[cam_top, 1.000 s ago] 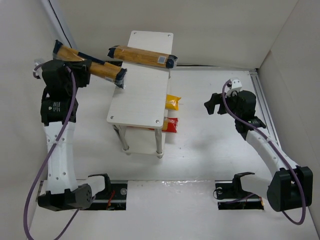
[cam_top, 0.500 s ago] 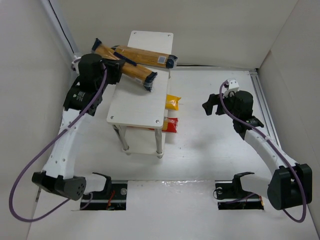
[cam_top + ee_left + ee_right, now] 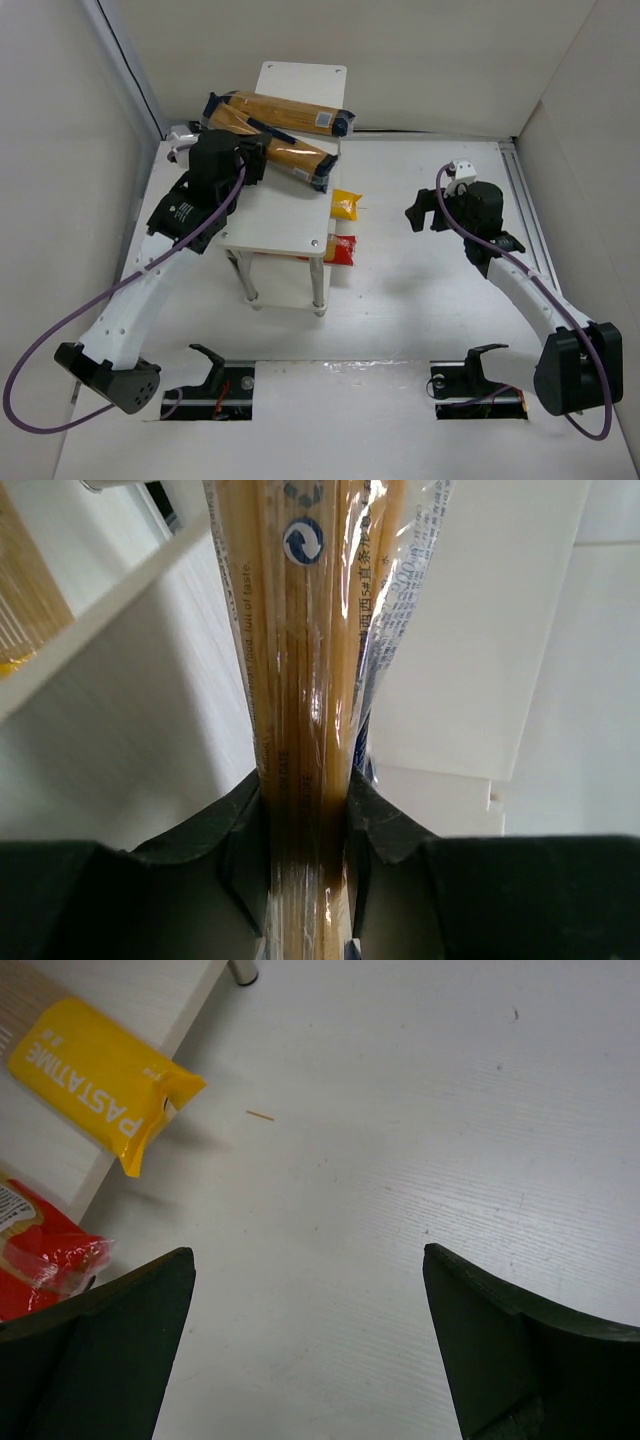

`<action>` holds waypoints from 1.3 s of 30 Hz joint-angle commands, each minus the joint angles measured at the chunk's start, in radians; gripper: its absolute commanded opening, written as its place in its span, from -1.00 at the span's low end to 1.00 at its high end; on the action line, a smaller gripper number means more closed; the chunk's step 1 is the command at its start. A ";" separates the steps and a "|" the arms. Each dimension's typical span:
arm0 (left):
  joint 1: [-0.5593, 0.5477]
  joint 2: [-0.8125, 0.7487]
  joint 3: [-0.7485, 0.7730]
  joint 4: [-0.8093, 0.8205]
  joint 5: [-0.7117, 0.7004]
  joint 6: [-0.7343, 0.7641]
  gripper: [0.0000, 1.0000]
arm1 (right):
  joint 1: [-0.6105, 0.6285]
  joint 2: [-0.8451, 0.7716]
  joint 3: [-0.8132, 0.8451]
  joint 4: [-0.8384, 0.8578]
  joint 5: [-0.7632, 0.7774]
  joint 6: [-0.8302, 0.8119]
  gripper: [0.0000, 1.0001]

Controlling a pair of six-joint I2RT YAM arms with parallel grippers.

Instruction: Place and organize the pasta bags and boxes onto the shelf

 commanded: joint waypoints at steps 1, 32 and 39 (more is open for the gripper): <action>-0.013 0.008 0.101 0.116 -0.058 -0.014 -0.50 | 0.007 0.001 0.027 0.006 0.011 -0.011 1.00; 0.347 0.278 0.534 -0.232 -0.308 0.804 0.81 | -0.002 -0.048 0.027 -0.022 0.054 -0.020 1.00; 0.734 0.125 0.071 -0.039 0.003 0.781 0.83 | -0.031 -0.024 0.036 -0.022 0.085 -0.020 1.00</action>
